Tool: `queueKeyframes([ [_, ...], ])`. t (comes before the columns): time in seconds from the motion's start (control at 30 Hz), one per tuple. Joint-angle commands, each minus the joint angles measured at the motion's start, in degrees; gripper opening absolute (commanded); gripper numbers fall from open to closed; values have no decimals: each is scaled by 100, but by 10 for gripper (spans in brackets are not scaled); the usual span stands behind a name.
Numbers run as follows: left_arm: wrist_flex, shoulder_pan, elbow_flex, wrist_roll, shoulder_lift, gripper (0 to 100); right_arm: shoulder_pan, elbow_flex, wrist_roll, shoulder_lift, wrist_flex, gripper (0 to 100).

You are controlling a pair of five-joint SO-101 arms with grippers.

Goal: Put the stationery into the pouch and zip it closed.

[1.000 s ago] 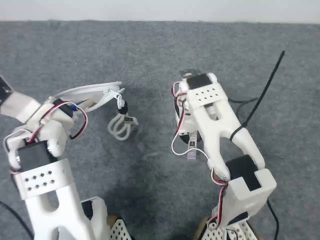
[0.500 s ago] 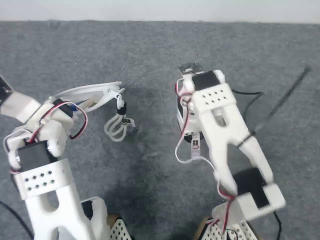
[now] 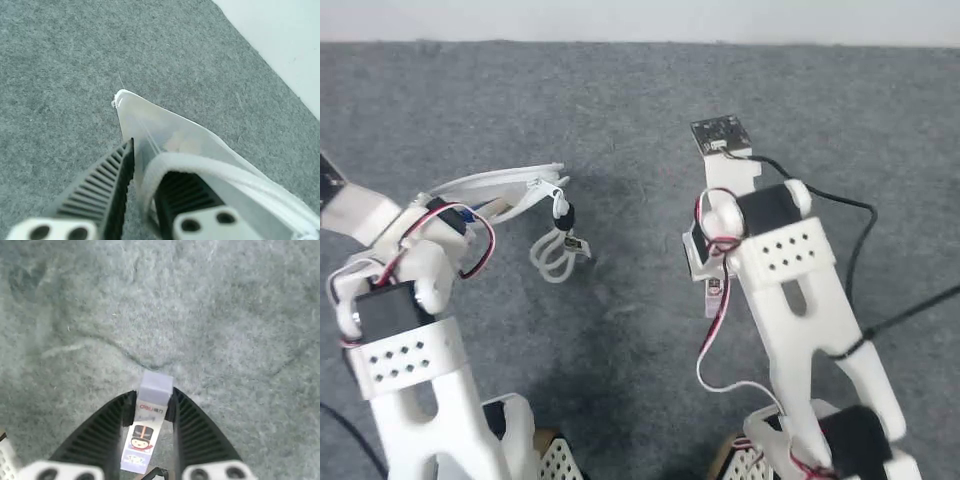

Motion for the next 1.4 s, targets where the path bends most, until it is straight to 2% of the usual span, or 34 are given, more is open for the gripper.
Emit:
queueKeyframes([
  [0.0,-220,9,-180,79,-264,11,-251,97,62,-699,-127,6],
  [0.13,-202,44,-180,79,-264,11,-576,369,62,-1182,-171,6],
  [0.33,-105,563,-101,62,-299,11,-822,1046,35,-2035,-655,6],
  [0.57,-97,826,-84,44,-299,11,-1007,1864,18,-3196,-1270,6],
  [0.8,-97,826,-84,44,-290,11,-1393,2602,18,-4189,-1815,6],
  [1.17,-149,818,4,44,-299,11,-1895,3095,9,-5297,-1912,6],
  [1.37,-149,818,4,44,-299,11,-2000,3569,9,-5895,-2448,6],
])
